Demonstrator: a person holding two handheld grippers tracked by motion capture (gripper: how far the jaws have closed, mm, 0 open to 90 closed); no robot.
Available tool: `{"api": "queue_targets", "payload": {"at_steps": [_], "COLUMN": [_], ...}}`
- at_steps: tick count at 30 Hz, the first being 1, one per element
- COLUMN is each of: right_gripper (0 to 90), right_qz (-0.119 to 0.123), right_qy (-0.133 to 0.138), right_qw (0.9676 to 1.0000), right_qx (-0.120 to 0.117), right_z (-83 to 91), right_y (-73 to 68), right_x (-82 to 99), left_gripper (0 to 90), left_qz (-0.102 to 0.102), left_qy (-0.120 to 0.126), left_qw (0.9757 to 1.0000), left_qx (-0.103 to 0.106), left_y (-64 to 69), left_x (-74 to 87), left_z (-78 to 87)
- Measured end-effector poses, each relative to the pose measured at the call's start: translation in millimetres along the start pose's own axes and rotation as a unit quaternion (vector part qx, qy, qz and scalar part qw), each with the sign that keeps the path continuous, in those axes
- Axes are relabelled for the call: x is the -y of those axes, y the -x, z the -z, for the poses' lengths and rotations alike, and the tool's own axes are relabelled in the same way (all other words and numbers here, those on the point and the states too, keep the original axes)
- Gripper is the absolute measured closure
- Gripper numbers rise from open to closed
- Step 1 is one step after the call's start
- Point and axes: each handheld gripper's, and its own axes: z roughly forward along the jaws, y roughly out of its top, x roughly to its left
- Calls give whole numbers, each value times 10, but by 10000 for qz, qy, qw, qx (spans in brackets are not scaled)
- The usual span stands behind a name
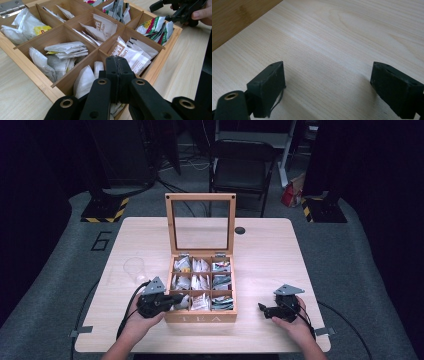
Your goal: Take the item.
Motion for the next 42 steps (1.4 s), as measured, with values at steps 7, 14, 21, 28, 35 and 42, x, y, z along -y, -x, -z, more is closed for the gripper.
{"api": "queue_targets", "payload": {"at_steps": [7,14,21,28,35,42], "right_gripper": [117,117,117,117,117,117], "right_qz": [1,0,1,1,0,0], "right_qy": [0,2,1,1,1,2], "right_qw": [10000,10000,10000,10000,10000,10000], "right_qx": [0,-1,-1,0,0,0], "right_z": [0,0,0,0,0,0], "right_y": [0,0,0,0,0,0], "right_x": [0,0,0,0,0,0], "left_gripper": [896,900,900,900,900,900], "left_qz": [-10,-39,-98,-170,-197,-174], "left_qy": [40,51,39,90,111,177], "left_qw": [10000,10000,9999,9998,9997,9997], "left_qx": [36,10,6,-16,-46,-93], "left_y": [6,19,18,37,30,18], "left_x": [-30,-68,-139,-223,-306,-361], "left_z": [-20,4,71,154,241,313]}}
